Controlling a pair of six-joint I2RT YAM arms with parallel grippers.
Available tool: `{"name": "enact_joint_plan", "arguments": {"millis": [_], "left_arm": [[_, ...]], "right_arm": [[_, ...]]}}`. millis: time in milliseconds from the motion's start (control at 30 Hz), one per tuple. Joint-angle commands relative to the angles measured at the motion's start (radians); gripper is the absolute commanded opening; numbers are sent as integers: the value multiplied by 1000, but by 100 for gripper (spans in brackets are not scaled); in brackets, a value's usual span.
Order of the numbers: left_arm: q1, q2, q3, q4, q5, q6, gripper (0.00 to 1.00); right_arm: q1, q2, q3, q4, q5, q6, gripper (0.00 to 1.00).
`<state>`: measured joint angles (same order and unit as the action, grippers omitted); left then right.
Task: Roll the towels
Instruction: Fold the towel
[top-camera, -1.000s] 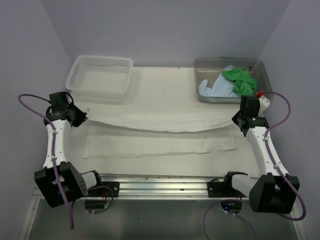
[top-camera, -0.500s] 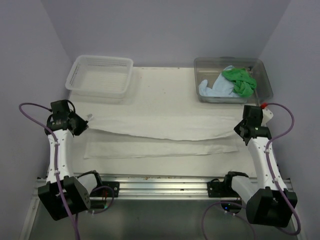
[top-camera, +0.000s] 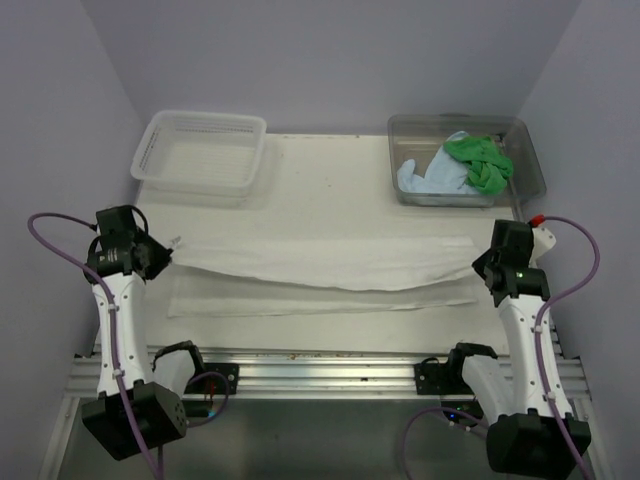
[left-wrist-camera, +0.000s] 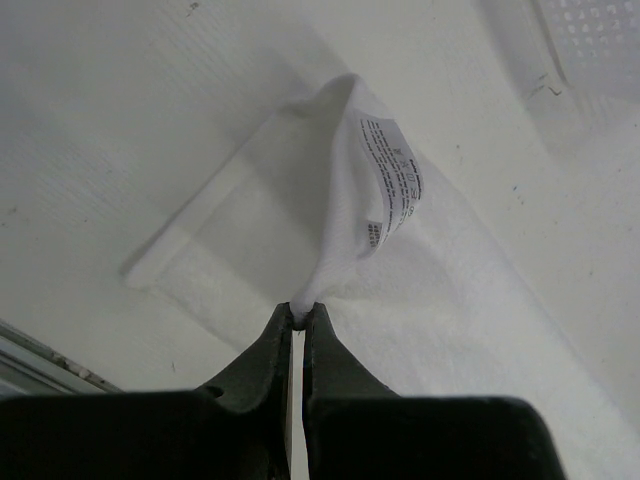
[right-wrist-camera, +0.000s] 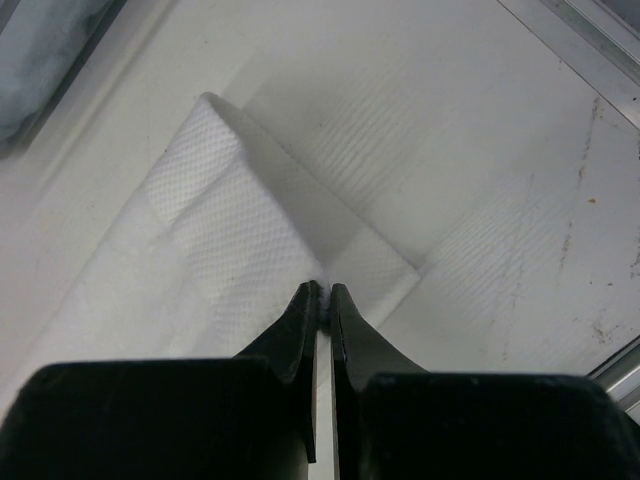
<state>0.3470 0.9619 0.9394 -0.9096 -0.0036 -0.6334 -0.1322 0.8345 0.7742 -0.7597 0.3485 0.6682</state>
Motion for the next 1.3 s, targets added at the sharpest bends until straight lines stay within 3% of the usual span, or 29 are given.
{"name": "enact_joint_plan", "arguments": {"millis": [0,733,1267], "left_arm": [[12,-41,-22,-46,-35,14,0],[10,-121,-17,-178,-125,-29,0],[12,-164,-166,-161,-104,-68,0]], "right_arm": [[-7,-21,-19,-35,23,22,0],[-10,-49,-12,-59,110,-2,0],[-10,-3,-85,-21,96,-5,0]]}}
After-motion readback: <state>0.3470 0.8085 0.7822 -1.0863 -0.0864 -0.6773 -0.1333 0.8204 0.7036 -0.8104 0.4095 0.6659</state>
